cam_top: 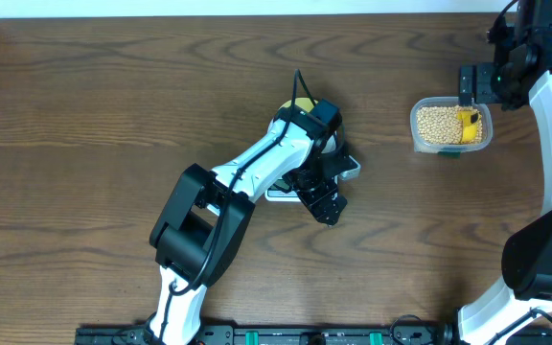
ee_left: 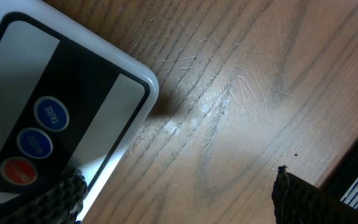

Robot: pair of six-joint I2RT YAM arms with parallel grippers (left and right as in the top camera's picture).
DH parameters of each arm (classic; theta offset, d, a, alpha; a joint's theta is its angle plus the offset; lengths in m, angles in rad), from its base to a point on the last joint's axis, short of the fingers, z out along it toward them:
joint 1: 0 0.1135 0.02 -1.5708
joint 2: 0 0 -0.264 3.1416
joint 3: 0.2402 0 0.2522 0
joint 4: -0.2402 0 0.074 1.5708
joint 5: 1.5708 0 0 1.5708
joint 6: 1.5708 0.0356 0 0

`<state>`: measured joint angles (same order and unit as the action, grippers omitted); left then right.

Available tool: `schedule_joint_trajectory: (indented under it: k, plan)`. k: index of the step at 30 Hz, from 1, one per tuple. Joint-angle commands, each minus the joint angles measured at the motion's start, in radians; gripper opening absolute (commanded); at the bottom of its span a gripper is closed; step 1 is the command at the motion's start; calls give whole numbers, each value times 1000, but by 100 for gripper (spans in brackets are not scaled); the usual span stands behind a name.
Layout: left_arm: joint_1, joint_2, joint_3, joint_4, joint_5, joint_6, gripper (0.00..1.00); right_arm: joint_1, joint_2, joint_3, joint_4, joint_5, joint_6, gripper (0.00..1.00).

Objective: Scoop item into bowl and weigh 50g on scale

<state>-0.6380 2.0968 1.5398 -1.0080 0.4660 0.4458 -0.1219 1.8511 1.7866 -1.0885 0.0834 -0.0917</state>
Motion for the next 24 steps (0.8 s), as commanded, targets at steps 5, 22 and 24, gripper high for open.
schedule_joint_trajectory:
  k: [5,22,24]
  plan:
    - [5,54,15,21,-37,-49,98,5,-5,11,-3,8,1,99]
    - [22,56,16,44,-71,-108,98,5,-5,11,-3,8,1,99]
    - [27,56,16,46,-70,-108,98,5,-5,11,-3,8,1,99]
